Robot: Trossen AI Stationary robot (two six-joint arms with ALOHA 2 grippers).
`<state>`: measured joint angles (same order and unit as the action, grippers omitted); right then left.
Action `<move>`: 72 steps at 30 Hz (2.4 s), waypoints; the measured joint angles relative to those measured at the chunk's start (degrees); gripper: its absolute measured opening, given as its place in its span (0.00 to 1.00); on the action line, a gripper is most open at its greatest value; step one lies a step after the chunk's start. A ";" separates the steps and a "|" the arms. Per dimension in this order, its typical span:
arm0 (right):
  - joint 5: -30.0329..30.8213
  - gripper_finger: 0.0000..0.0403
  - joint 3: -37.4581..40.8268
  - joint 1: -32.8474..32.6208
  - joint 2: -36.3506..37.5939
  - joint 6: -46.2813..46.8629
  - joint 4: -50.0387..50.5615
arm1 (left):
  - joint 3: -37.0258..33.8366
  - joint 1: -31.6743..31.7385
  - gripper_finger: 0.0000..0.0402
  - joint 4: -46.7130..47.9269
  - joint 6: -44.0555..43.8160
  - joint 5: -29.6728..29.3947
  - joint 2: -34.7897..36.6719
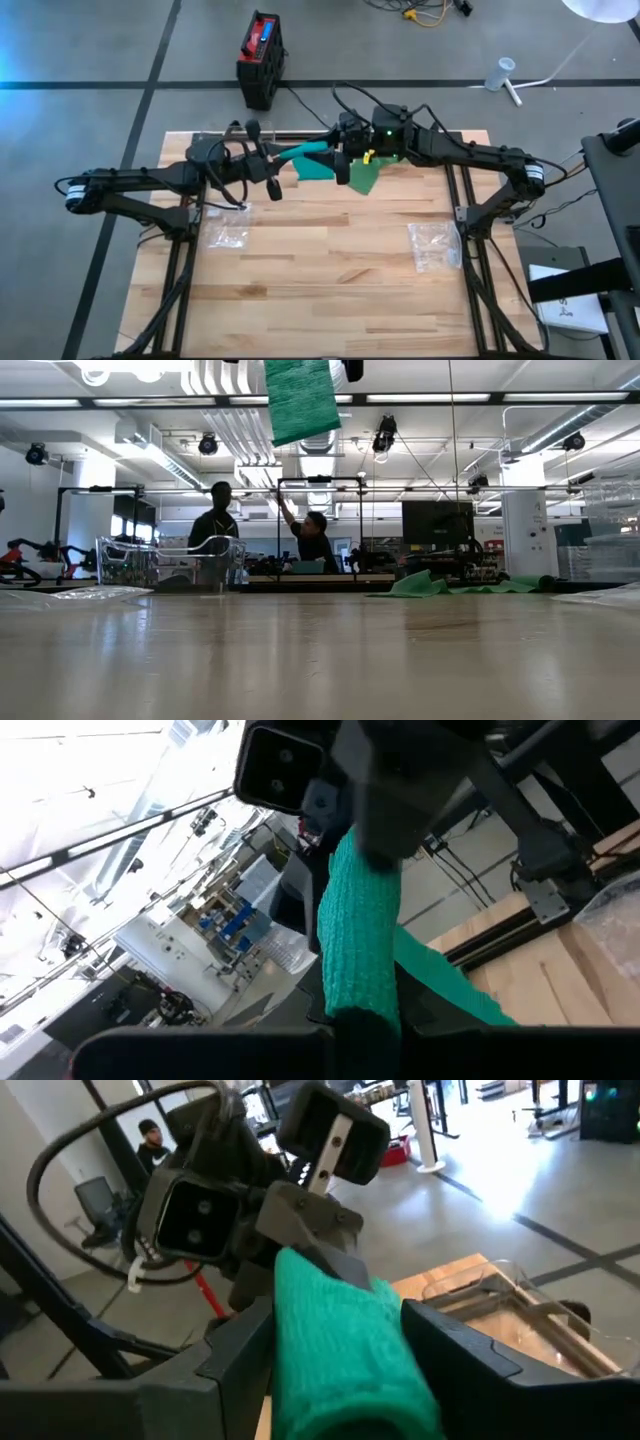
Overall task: Roll bandage
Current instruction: Roll the blue bandage
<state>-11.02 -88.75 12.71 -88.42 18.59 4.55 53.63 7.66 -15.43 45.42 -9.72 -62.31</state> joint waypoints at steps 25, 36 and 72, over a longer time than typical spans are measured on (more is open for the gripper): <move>-1.01 0.46 0.00 -0.02 0.00 10.14 0.89 | 0.87 0.48 0.03 0.17 4.95 -0.34 -0.65; -0.46 0.17 0.10 0.05 0.00 8.32 0.75 | 0.83 0.88 0.17 1.30 2.27 -4.17 -1.01; -0.56 0.04 0.28 -1.05 0.33 -15.98 -1.24 | 23.60 6.58 0.41 37.52 -35.74 15.34 -6.61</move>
<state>-11.58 -88.47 11.66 -88.09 2.61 3.31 77.23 14.24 22.09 9.69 5.61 -68.92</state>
